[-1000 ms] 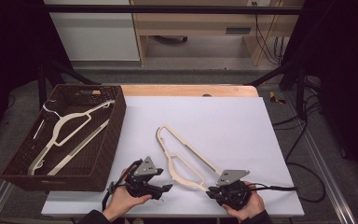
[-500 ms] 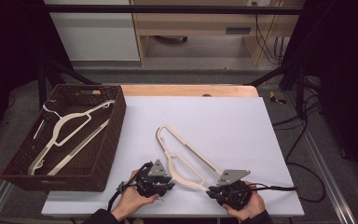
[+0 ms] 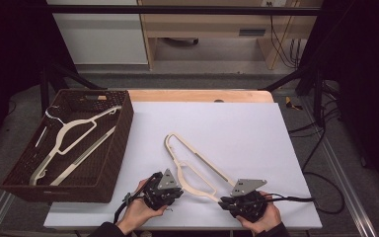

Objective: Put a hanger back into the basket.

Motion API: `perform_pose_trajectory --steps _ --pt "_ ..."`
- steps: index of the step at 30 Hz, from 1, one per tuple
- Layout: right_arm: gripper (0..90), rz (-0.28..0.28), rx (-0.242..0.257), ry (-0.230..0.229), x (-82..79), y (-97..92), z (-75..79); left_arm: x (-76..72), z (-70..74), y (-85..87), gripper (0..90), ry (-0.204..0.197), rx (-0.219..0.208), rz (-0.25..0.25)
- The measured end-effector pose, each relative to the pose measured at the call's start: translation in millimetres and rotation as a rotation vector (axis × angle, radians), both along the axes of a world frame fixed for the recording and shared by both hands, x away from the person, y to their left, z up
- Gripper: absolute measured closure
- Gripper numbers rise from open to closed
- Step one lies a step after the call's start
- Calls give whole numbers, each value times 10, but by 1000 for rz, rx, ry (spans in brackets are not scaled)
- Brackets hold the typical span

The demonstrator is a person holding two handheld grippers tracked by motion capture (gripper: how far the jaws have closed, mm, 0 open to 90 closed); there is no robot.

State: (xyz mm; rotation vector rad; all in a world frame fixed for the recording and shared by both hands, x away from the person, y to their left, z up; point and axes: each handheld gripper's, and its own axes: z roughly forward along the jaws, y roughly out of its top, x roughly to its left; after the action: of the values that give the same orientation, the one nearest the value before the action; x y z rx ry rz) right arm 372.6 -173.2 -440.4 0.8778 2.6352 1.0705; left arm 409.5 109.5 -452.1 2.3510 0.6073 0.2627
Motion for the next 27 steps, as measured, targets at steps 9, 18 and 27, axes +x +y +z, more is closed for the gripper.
perform_pose_trajectory --steps 9,18,27 --pt "591 -4 59 -84 28 29 109 -11 126 -21 858 18 24 3" --pt "384 15 20 -182 137 336 202 -10 226 -49 858 18 17 11" --pt "441 81 -89 -225 205 566 92 -30 321 -53 858 21 -13 29"
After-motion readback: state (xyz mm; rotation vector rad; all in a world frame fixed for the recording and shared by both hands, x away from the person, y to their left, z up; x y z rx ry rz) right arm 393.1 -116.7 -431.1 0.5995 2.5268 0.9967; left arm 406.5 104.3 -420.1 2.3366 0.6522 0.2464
